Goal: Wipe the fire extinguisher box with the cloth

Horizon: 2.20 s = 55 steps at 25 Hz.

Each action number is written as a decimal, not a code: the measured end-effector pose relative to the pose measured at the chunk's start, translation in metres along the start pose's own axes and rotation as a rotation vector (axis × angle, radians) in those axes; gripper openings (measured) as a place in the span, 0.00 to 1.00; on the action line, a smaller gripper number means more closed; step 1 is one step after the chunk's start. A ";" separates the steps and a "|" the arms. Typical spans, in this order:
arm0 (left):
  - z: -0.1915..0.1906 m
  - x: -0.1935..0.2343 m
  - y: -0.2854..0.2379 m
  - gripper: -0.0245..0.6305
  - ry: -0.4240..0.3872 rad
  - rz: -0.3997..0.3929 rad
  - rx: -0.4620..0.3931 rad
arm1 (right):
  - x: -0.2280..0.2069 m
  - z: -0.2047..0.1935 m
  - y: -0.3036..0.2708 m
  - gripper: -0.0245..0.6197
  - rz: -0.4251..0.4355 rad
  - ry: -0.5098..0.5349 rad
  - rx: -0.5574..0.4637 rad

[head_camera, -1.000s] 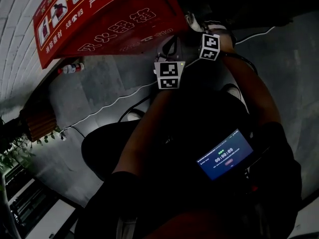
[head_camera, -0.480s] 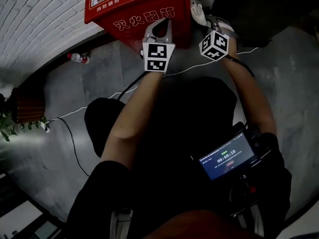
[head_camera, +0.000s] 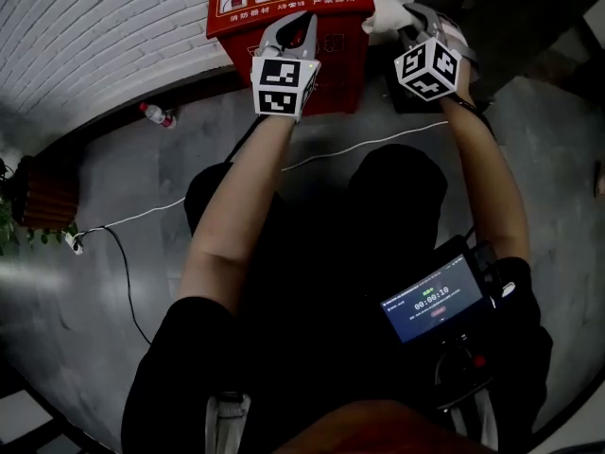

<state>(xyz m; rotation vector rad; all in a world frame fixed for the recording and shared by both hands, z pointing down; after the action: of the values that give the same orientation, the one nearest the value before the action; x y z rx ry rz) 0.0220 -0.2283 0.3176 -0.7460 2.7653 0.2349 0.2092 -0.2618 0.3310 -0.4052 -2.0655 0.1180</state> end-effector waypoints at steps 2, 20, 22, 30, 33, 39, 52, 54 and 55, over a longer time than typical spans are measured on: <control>0.016 0.015 0.008 0.04 0.004 0.013 -0.024 | -0.009 0.024 0.007 0.20 -0.019 0.035 -0.020; 0.004 0.206 0.126 0.04 -0.025 0.264 -0.002 | 0.053 0.286 -0.001 0.20 0.068 -0.042 -0.347; 0.002 0.222 0.138 0.04 -0.001 0.280 -0.005 | 0.076 0.310 -0.007 0.20 0.111 -0.122 -0.374; -0.045 0.274 0.166 0.04 0.095 0.336 0.042 | 0.146 0.357 -0.044 0.20 0.205 -0.400 -0.385; -0.065 0.290 0.174 0.04 0.102 0.339 0.076 | 0.160 0.369 -0.049 0.20 0.200 -0.439 -0.394; -0.099 0.305 0.177 0.04 0.100 0.311 0.118 | 0.186 0.377 -0.065 0.20 0.184 -0.594 -0.409; -0.133 0.339 0.170 0.04 0.150 0.288 0.143 | 0.229 0.351 -0.128 0.20 0.247 -1.229 -0.367; -0.133 0.344 0.165 0.04 0.170 0.285 0.132 | 0.235 0.343 -0.140 0.20 0.250 -1.356 -0.343; -0.133 0.346 0.163 0.04 0.176 0.278 0.125 | 0.238 0.339 -0.145 0.20 0.248 -1.422 -0.331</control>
<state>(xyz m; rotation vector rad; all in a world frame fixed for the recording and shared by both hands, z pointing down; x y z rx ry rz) -0.3775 -0.2807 0.3553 -0.3653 3.0140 0.0499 -0.2242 -0.2913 0.3917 -0.9640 -3.4388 0.2628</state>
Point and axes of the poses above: the fingertips, and each gripper's own axes: y backward along the fingers, x to its left, z out of its top, the point moved 5 cm from there along y, backward along the fingers, and after that the axes turned 5 degrees about -y, right-handed, at the moved point
